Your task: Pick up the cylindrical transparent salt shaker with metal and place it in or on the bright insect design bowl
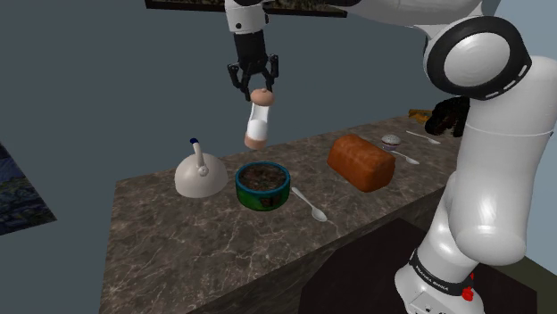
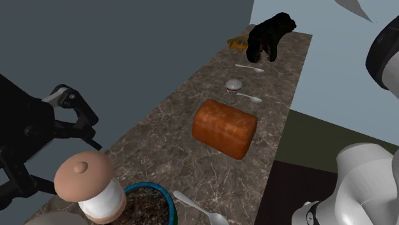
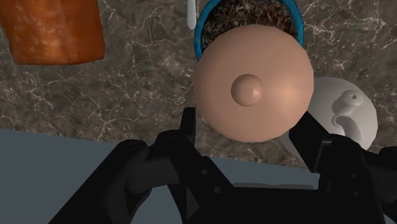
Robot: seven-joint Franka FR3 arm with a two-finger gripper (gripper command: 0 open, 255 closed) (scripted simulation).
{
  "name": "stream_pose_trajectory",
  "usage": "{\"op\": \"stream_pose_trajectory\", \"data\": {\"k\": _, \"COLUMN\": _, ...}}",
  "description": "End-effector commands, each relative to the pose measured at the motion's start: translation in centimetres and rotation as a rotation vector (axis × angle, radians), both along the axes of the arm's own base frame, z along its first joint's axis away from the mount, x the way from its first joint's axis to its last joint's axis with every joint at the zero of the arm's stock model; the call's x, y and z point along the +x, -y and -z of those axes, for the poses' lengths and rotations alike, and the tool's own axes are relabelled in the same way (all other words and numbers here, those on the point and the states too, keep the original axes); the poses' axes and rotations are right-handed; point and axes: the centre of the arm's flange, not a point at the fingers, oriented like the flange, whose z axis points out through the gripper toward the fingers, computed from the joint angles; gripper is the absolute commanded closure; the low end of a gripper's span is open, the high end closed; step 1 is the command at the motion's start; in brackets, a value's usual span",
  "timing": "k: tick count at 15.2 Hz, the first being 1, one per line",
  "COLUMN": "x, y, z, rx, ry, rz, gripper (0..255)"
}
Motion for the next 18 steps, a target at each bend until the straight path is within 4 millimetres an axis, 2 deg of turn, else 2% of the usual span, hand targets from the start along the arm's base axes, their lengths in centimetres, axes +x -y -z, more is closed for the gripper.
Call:
{"op": "stream_pose_trajectory", "data": {"k": 1, "x": 0.0, "y": 0.1, "z": 1.1, "rx": 0.000, "ry": 0.001, "rz": 0.000, "gripper": 255}}
{"op": "stream_pose_trajectory", "data": {"k": 18, "x": 0.0, "y": 0.1, "z": 10.1, "rx": 0.000, "ry": 0.001, "rz": 0.000, "gripper": 255}}
